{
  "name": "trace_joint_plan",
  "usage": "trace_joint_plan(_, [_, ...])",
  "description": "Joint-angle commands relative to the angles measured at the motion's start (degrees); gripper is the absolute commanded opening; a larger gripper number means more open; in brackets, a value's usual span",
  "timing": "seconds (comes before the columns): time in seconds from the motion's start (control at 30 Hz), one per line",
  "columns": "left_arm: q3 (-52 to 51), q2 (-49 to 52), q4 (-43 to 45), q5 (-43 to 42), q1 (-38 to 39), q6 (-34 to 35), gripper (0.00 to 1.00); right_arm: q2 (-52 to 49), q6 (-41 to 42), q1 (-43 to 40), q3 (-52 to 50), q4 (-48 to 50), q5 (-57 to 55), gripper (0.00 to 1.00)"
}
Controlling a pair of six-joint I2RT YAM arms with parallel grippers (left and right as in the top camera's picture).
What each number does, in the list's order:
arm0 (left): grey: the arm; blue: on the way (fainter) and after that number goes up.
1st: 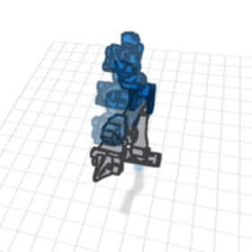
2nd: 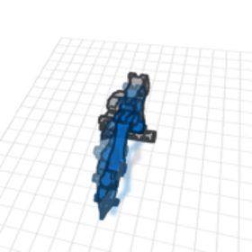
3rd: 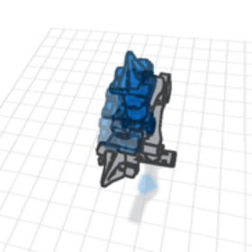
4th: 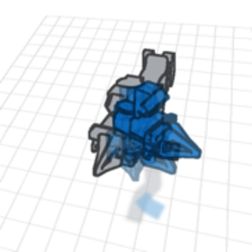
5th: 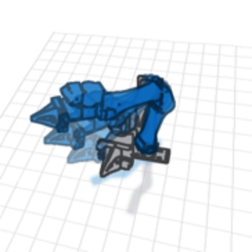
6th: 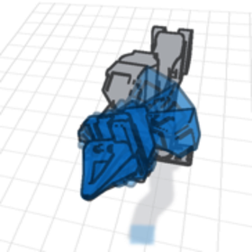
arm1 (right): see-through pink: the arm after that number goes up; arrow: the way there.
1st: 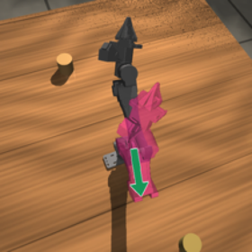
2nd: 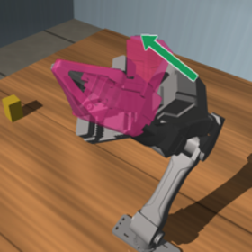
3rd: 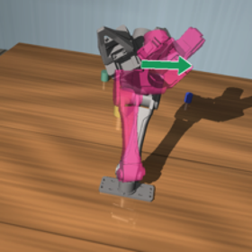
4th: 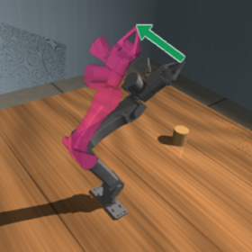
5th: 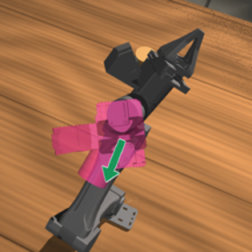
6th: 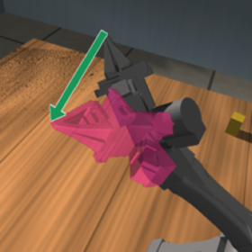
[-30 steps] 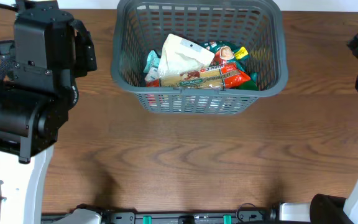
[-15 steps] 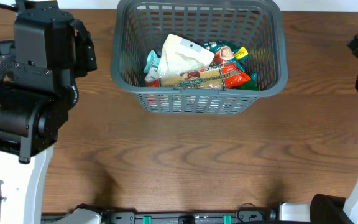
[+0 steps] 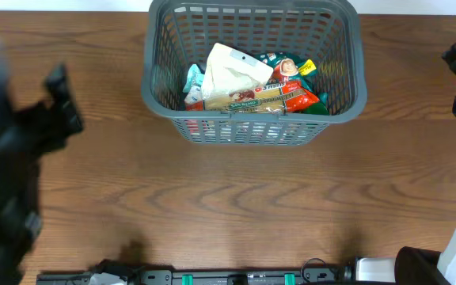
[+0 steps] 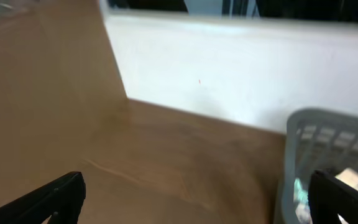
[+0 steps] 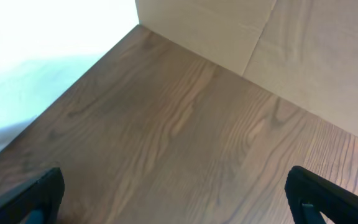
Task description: Pack container
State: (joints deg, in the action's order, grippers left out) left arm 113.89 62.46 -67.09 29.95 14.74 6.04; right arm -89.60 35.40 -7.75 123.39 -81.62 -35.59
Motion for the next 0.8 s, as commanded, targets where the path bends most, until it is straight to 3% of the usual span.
trace_joint_plan(0.0, [0.55, -3.5, -0.17, -1.07, -1.88, 0.72, 0.99, -0.02, 0.57, -0.44, 0.52, -0.11, -0.96, 0.99])
trace_joint_plan(0.17, [-2.69, -8.94, -0.11, -1.09, -5.33, 3.58, 0.99, -0.02, 0.57, -0.44, 0.52, -0.09, -0.98, 0.99])
trace_joint_plan(0.33, [-10.38, -14.6, 1.36, -3.41, -9.22, 12.37, 0.99, -0.02, 0.57, -0.44, 0.52, -0.11, -0.96, 0.99])
trace_joint_plan(0.77, [-48.63, -30.21, 27.8, -22.18, -17.07, 13.16, 0.99, -0.02, 0.57, -0.44, 0.52, -0.11, -0.98, 0.99])
